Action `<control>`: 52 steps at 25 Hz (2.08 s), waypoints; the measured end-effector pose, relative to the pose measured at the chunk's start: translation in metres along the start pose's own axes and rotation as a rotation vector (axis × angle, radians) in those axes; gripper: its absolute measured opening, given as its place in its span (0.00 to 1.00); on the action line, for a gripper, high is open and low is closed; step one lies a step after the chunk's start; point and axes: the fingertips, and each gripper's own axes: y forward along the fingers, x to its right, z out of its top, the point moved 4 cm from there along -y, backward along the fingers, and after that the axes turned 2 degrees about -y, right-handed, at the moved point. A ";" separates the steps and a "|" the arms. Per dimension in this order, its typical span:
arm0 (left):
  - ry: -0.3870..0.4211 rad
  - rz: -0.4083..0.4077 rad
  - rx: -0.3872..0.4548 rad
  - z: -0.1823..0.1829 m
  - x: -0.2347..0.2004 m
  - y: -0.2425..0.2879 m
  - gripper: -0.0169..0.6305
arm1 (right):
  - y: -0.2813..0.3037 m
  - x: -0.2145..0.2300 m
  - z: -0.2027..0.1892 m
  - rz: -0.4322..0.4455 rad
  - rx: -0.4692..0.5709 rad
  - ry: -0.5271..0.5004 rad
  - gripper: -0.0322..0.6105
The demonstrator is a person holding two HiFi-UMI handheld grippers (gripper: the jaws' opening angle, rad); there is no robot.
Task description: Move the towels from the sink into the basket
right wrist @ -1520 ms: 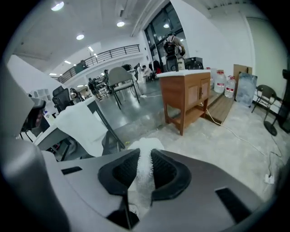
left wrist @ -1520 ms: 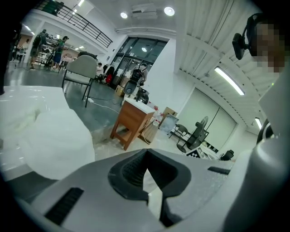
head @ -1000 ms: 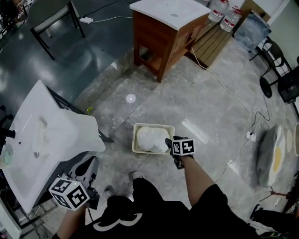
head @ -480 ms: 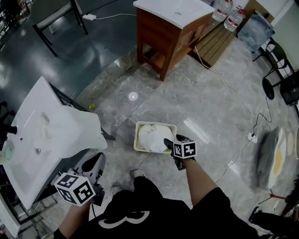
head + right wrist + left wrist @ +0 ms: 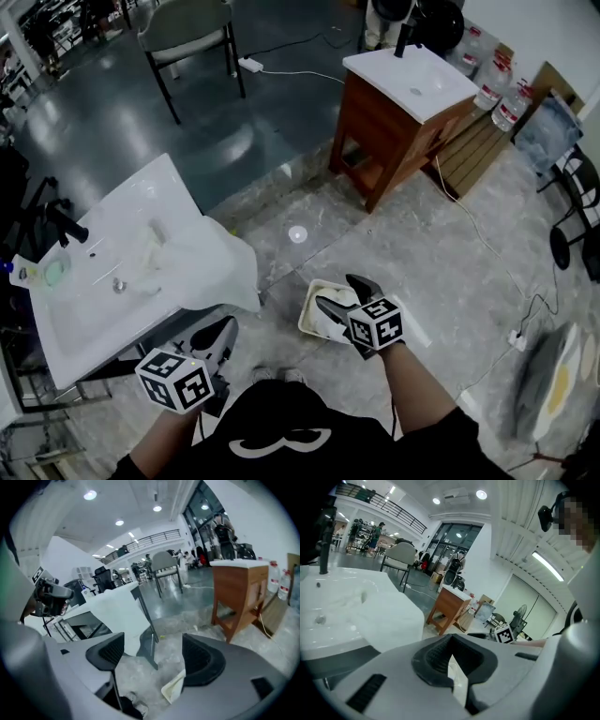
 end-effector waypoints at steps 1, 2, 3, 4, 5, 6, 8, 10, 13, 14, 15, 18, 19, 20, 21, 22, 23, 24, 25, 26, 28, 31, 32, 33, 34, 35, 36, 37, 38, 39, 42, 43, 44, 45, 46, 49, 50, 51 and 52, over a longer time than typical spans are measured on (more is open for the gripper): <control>-0.011 0.009 0.009 0.000 -0.006 -0.008 0.03 | 0.002 -0.015 0.018 0.021 0.022 -0.042 0.62; -0.025 0.018 0.019 0.000 -0.013 -0.015 0.03 | 0.005 -0.030 0.035 0.044 0.041 -0.078 0.63; -0.039 0.027 0.029 0.000 -0.021 -0.023 0.03 | 0.010 -0.046 0.051 0.069 0.059 -0.107 0.63; -0.051 0.035 0.039 0.002 -0.028 -0.032 0.03 | 0.014 -0.063 0.067 0.097 0.076 -0.132 0.63; -0.059 0.043 0.049 0.005 -0.034 -0.042 0.03 | 0.020 -0.080 0.082 0.125 0.089 -0.156 0.63; -0.062 0.050 0.059 0.008 -0.040 -0.051 0.03 | 0.025 -0.098 0.095 0.154 0.096 -0.182 0.63; -0.069 0.065 0.084 0.015 -0.051 -0.070 0.03 | 0.037 -0.131 0.117 0.208 0.089 -0.240 0.63; -0.081 0.083 0.112 0.023 -0.063 -0.088 0.03 | 0.050 -0.164 0.138 0.264 0.077 -0.287 0.63; -0.086 0.111 0.148 0.038 -0.082 -0.112 0.03 | 0.070 -0.204 0.163 0.319 0.064 -0.361 0.63; -0.087 0.120 0.159 0.042 -0.089 -0.119 0.03 | 0.078 -0.215 0.168 0.331 0.052 -0.387 0.63; -0.091 0.128 0.171 0.046 -0.095 -0.125 0.03 | 0.087 -0.225 0.171 0.344 0.037 -0.408 0.63; -0.110 0.146 0.198 0.052 -0.106 -0.142 0.03 | 0.112 -0.247 0.174 0.374 -0.020 -0.441 0.63; -0.113 0.150 0.203 0.053 -0.108 -0.147 0.03 | 0.119 -0.250 0.174 0.372 -0.037 -0.454 0.63; -0.115 0.154 0.207 0.054 -0.111 -0.152 0.03 | 0.126 -0.253 0.175 0.365 -0.054 -0.470 0.63; -0.116 0.159 0.211 0.055 -0.114 -0.156 0.03 | 0.134 -0.255 0.175 0.358 -0.073 -0.490 0.63; -0.118 0.165 0.215 0.056 -0.117 -0.161 0.03 | 0.141 -0.257 0.175 0.351 -0.093 -0.511 0.63; -0.121 0.171 0.221 0.057 -0.122 -0.166 0.03 | 0.149 -0.260 0.174 0.344 -0.111 -0.531 0.63; -0.123 0.178 0.227 0.057 -0.127 -0.170 0.03 | 0.156 -0.261 0.174 0.336 -0.127 -0.548 0.63; -0.126 0.183 0.232 0.058 -0.131 -0.174 0.03 | 0.163 -0.263 0.173 0.330 -0.141 -0.561 0.63; -0.130 0.186 0.235 0.059 -0.136 -0.176 0.03 | 0.170 -0.264 0.171 0.324 -0.155 -0.568 0.63; -0.136 0.190 0.238 0.060 -0.144 -0.180 0.03 | 0.181 -0.264 0.168 0.316 -0.189 -0.574 0.63; -0.134 0.188 0.235 0.062 -0.153 -0.182 0.03 | 0.192 -0.263 0.160 0.294 -0.247 -0.600 0.63; -0.131 0.186 0.235 0.064 -0.156 -0.182 0.03 | 0.195 -0.262 0.157 0.284 -0.264 -0.614 0.63; -0.127 0.183 0.235 0.066 -0.158 -0.183 0.03 | 0.197 -0.262 0.155 0.280 -0.278 -0.625 0.63; -0.122 0.180 0.235 0.069 -0.159 -0.183 0.03 | 0.199 -0.262 0.153 0.280 -0.289 -0.628 0.63; -0.114 0.176 0.236 0.072 -0.161 -0.183 0.03 | 0.200 -0.262 0.153 0.282 -0.299 -0.623 0.63; -0.105 0.172 0.236 0.075 -0.162 -0.183 0.03 | 0.201 -0.262 0.153 0.284 -0.309 -0.616 0.63; -0.096 0.169 0.236 0.078 -0.164 -0.183 0.03 | 0.202 -0.262 0.153 0.283 -0.320 -0.608 0.63; -0.089 0.166 0.237 0.081 -0.165 -0.183 0.03 | 0.202 -0.261 0.154 0.280 -0.328 -0.603 0.62; -0.085 0.163 0.237 0.083 -0.166 -0.182 0.03 | 0.203 -0.260 0.156 0.274 -0.332 -0.600 0.60; -0.075 0.155 0.235 0.085 -0.169 -0.180 0.03 | 0.202 -0.256 0.157 0.250 -0.336 -0.603 0.40; -0.070 0.153 0.234 0.085 -0.170 -0.180 0.03 | 0.202 -0.255 0.157 0.243 -0.339 -0.608 0.36; -0.065 0.149 0.234 0.086 -0.170 -0.179 0.03 | 0.201 -0.256 0.156 0.236 -0.340 -0.615 0.31; -0.060 0.145 0.235 0.087 -0.170 -0.179 0.03 | 0.200 -0.257 0.156 0.229 -0.339 -0.621 0.27; -0.056 0.140 0.236 0.088 -0.169 -0.179 0.03 | 0.199 -0.258 0.155 0.221 -0.336 -0.624 0.25; -0.046 0.128 0.239 0.090 -0.169 -0.178 0.03 | 0.196 -0.258 0.154 0.202 -0.321 -0.600 0.20; -0.044 0.123 0.239 0.092 -0.169 -0.178 0.03 | 0.194 -0.258 0.155 0.201 -0.314 -0.584 0.19; -0.042 0.119 0.240 0.092 -0.170 -0.178 0.03 | 0.193 -0.258 0.158 0.202 -0.305 -0.567 0.18; -0.041 0.116 0.240 0.092 -0.170 -0.179 0.03 | 0.190 -0.258 0.161 0.203 -0.291 -0.550 0.18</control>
